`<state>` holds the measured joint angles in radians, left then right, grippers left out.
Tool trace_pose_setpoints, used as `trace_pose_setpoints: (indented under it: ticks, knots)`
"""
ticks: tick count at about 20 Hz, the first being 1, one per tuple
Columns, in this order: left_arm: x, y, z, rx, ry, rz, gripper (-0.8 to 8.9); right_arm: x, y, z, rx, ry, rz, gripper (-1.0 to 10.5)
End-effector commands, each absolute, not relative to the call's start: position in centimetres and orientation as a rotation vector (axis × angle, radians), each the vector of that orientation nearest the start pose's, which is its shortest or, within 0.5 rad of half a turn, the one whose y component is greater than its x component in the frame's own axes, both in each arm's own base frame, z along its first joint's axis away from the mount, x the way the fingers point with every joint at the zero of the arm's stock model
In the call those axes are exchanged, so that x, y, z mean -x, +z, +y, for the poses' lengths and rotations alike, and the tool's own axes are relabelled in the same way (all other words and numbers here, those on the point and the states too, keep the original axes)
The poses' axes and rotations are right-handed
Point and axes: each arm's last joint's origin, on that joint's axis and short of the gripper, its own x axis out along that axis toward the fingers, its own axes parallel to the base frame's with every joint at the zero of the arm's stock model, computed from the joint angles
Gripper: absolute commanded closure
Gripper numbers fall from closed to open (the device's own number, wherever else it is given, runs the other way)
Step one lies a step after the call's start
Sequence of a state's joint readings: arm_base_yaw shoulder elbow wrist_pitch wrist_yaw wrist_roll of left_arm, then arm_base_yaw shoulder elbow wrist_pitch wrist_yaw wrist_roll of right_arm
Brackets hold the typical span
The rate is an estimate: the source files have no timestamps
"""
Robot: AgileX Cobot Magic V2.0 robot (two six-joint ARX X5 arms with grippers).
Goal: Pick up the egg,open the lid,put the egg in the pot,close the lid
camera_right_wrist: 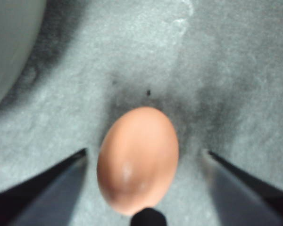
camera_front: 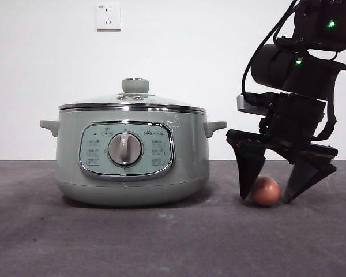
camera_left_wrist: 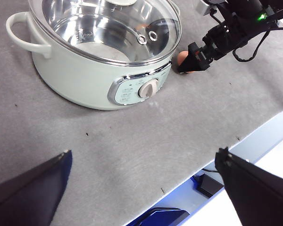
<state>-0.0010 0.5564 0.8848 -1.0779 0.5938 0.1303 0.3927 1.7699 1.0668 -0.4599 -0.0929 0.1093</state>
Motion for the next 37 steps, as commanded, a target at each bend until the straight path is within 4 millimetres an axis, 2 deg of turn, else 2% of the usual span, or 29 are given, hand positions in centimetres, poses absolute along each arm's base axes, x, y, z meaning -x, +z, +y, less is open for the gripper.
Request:
trace_pose_setpoints:
  ticks: [1, 4, 7, 9, 12, 14, 17, 19, 22, 26, 31, 34, 37]
  knots:
    - [-7.5, 31.8, -1.6, 0.097, -0.613, 0.674, 1.22, -31.2, 15.8, 13.3, 0.068, 0.366, 1.174, 7.7]
    - [-7.5, 31.8, -1.6, 0.097, -0.613, 0.674, 1.22, -31.2, 15.8, 13.3, 0.068, 0.367, 1.174, 9.5]
    - [-7.6, 31.9, -1.6, 0.097, -0.613, 0.673, 1.22, -30.9, 16.4, 13.2, 0.066, 0.37, 1.172, 9.6]
    - [-7.9, 31.9, -1.6, 0.098, -0.613, 0.67, 1.22, -30.4, 17.9, 13.0, 0.065, 0.376, 1.143, 9.6]
    - [-9.2, 32.0, -1.6, 0.117, -0.605, 0.662, 1.22, -28.8, 21.7, 12.3, 0.079, 0.405, 1.058, 9.6]
    - [-10.6, 32.1, -1.6, 0.115, -0.605, 0.642, 1.22, -27.2, 24.6, 11.6, 0.088, 0.424, 0.99, 9.6]
    - [-13.7, 32.1, -2.3, 0.137, -0.633, 0.627, 1.22, -24.2, 28.8, 10.4, 0.079, 0.443, 0.86, 9.6]
    - [-16.1, 32.0, -3.4, 0.123, -0.64, 0.623, 1.22, -22.3, 31.1, 9.6, 0.072, 0.454, 0.771, 9.6]
    - [-19.6, 32.6, -6.1, 0.038, -0.638, 0.619, 1.22, -19.7, 33.3, 8.5, 0.06, 0.461, 0.689, 9.6]
    - [-24.9, 33.9, -9.8, -0.063, -0.578, 0.617, 1.22, -17.8, 34.5, 7.7, 0.054, 0.464, 0.652, 9.6]
    - [-30.6, 33.6, -13.7, -0.095, -0.594, 0.657, 1.22, -17.3, 34.5, 7.5, 0.056, 0.464, 0.664, 9.6]
    - [-32.5, 32.4, -15.1, -0.106, -0.601, 0.678, 1.22, -17.3, 34.5, 7.5, 0.056, 0.464, 0.663, 9.6]
    - [-33.4, 31.1, -15.5, -0.112, -0.592, 0.711, 1.22, -17.3, 34.5, 7.5, 0.056, 0.464, 0.663, 9.6]
